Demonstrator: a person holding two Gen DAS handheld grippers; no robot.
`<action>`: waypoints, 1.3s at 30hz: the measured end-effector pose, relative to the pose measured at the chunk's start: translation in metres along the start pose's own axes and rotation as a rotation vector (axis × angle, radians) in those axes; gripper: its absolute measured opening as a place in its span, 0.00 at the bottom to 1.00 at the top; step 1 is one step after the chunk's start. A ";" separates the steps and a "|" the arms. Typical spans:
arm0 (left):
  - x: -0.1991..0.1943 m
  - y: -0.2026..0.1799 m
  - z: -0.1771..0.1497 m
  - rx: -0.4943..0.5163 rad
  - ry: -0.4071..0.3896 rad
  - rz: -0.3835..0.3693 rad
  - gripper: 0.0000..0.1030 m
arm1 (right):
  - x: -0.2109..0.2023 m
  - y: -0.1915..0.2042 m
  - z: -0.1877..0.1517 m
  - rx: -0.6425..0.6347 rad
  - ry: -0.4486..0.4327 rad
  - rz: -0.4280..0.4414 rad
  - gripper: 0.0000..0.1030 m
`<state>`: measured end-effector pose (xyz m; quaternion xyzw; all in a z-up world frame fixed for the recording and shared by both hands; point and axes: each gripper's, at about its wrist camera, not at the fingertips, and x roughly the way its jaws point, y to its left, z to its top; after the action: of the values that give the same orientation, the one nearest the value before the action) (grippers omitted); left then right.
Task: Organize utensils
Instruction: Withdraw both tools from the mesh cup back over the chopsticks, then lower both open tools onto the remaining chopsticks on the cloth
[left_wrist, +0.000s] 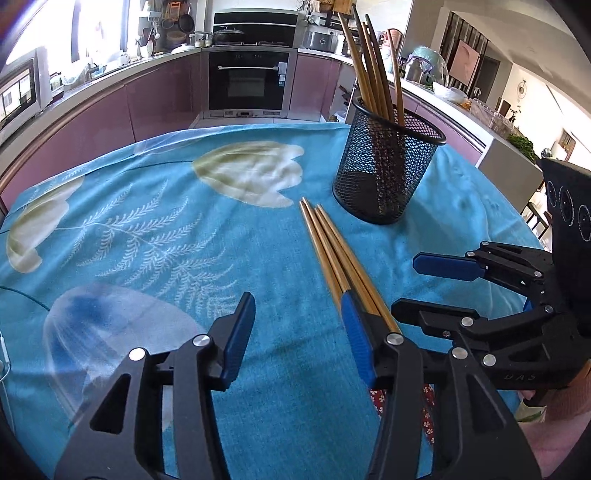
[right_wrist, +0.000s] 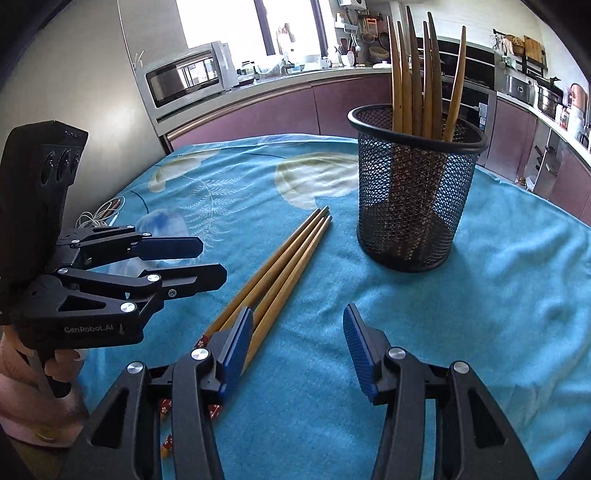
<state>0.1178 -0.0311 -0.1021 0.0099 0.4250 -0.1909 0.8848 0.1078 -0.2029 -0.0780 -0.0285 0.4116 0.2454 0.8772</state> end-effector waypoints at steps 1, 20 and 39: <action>0.000 0.001 -0.001 -0.004 0.001 -0.003 0.47 | 0.000 0.000 -0.001 0.000 0.001 -0.002 0.47; 0.007 -0.002 -0.010 -0.011 0.018 -0.025 0.50 | 0.003 0.007 -0.008 -0.018 0.018 -0.035 0.47; 0.017 -0.011 -0.008 0.038 0.025 0.025 0.50 | 0.004 0.005 -0.008 -0.015 0.025 -0.048 0.43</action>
<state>0.1178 -0.0458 -0.1185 0.0343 0.4323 -0.1874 0.8814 0.1022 -0.1988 -0.0858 -0.0481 0.4200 0.2269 0.8774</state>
